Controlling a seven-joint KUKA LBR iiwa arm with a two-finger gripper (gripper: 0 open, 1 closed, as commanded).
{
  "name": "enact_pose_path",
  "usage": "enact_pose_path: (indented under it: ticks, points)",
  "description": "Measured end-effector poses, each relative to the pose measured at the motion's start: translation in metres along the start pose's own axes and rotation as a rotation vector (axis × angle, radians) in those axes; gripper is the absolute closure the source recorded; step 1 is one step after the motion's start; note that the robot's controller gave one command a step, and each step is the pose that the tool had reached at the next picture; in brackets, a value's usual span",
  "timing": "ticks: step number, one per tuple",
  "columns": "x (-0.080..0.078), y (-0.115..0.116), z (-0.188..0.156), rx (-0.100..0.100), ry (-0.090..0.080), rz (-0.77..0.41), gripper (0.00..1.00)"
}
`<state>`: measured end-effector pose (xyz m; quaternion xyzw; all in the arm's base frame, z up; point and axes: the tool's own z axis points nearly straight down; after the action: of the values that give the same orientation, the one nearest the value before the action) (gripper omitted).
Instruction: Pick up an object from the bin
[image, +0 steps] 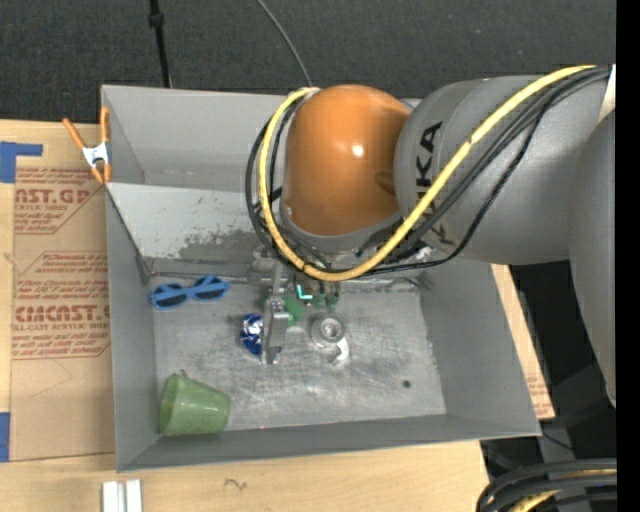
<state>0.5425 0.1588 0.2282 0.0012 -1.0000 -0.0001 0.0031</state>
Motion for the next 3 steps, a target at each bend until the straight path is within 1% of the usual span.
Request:
enact_pose_path:
  ticks: [1, 2, 3]
  points:
    - [-0.046, -0.047, 0.129, 0.002, -0.002, -0.009, 0.00]
    - [-0.047, -0.045, 0.124, -0.001, -0.007, -0.010, 1.00]
    - [-0.047, -0.042, -0.020, 0.000, -0.016, -0.277, 1.00]
